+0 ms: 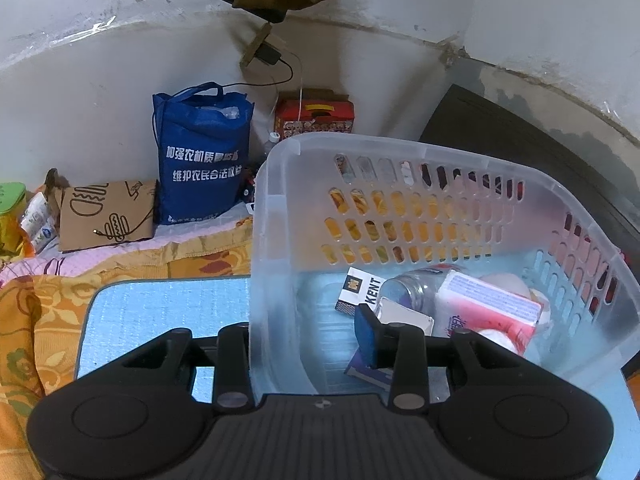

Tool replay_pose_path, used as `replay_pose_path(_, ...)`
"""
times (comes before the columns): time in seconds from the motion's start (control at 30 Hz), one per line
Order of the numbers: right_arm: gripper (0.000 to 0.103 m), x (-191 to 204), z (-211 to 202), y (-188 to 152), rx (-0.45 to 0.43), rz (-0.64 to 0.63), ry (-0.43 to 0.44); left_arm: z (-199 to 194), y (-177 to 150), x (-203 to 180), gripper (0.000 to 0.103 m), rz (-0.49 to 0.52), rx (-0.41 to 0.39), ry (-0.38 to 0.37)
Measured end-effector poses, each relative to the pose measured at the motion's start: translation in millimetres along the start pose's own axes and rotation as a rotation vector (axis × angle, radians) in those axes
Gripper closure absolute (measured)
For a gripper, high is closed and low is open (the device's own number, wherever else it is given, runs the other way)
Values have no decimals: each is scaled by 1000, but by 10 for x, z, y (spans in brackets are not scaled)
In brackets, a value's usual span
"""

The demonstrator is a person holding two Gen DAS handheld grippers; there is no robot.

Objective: Organize objects
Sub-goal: 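Lift the red box into the basket and open the right gripper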

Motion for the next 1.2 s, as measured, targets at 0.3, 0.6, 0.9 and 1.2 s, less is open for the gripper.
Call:
replay_pose_path(0.3, 26, -458, -830, 411, -105, 37, 74, 2, -7, 7, 61, 1, -11, -8)
replay_pose_path(0.6, 26, -1015, -733, 1310, -218, 78, -30, -6, -6, 5, 61, 2, -9, -7)
replay_pose_path(0.9, 26, -1302, 235, 1613, -33, 93, -88, 1, 0, -3, 61, 4, -6, 0)
replay_pose_path(1.2, 0, -1430, 319, 1560, -54, 95, -176, -4, -1, 7, 61, 7, -9, -6)
Point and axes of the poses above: each gripper's, at about its wrist camera, not at the fingertips, and z roughly the way its jaws point, x to its left, y to its top, the point moved 3 cm from there along z, roughly the way its jaws point, and after that the axes turned 1 degree about -y, right-handed, at the moved point
